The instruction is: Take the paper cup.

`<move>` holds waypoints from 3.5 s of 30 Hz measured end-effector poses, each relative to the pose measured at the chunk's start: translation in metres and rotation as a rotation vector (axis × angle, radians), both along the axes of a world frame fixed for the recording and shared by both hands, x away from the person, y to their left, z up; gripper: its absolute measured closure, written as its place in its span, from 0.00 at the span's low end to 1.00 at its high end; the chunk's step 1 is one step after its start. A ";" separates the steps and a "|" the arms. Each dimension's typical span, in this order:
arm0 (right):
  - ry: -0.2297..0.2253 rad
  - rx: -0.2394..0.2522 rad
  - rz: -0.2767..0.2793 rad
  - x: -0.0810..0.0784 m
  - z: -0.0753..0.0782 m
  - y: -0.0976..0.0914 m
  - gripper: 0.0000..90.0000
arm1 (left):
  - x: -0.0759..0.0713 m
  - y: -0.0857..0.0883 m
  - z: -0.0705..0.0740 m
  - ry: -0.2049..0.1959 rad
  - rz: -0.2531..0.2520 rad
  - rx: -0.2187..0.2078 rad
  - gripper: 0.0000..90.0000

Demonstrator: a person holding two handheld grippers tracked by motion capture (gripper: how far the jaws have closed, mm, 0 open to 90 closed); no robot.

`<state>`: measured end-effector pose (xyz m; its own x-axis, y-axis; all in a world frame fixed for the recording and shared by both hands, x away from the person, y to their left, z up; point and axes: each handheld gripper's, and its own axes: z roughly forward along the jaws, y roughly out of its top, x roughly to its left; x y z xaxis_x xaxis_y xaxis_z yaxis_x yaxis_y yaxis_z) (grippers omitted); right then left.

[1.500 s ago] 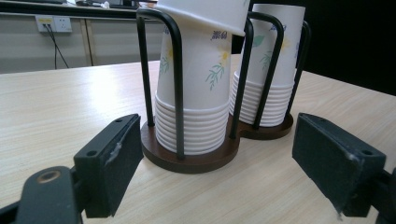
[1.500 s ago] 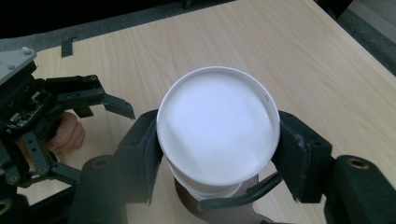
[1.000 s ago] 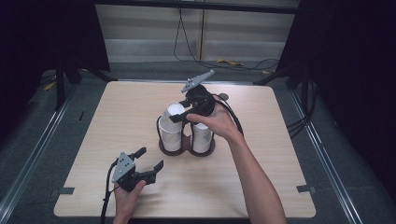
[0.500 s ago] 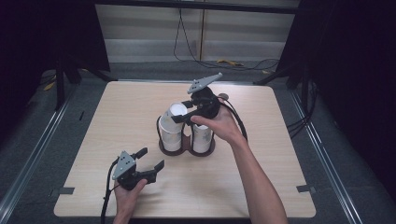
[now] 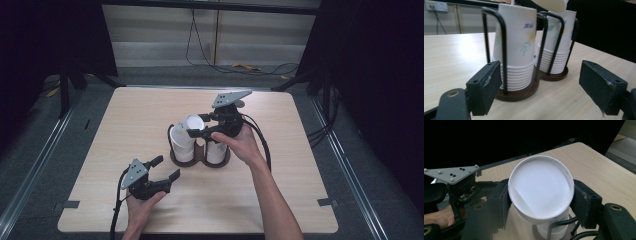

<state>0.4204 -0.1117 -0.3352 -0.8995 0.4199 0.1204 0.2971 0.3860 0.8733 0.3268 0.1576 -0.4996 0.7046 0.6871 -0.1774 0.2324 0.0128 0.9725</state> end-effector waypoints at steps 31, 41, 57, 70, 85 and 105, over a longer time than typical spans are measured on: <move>0.070 0.181 -0.025 -0.043 -0.067 -0.033 0.42 | 0.000 -0.009 0.015 -0.030 -0.120 -0.001 0.20; 0.079 0.225 -0.005 -0.049 -0.081 -0.039 0.42 | -0.002 -0.011 0.016 -0.029 -0.148 -0.011 0.17; 0.122 0.329 0.021 -0.060 -0.098 -0.050 0.42 | -0.006 -0.023 0.022 -0.050 -0.219 -0.012 0.18; 0.148 0.368 0.055 -0.062 -0.100 -0.051 0.42 | -0.005 -0.029 0.019 -0.055 -0.268 0.015 0.19; 0.189 0.352 0.085 -0.061 -0.104 -0.045 0.42 | -0.004 -0.036 0.012 -0.076 -0.307 0.041 0.19; 0.231 0.355 0.103 -0.060 -0.105 -0.044 0.42 | -0.003 -0.033 0.009 -0.091 -0.345 -0.027 0.20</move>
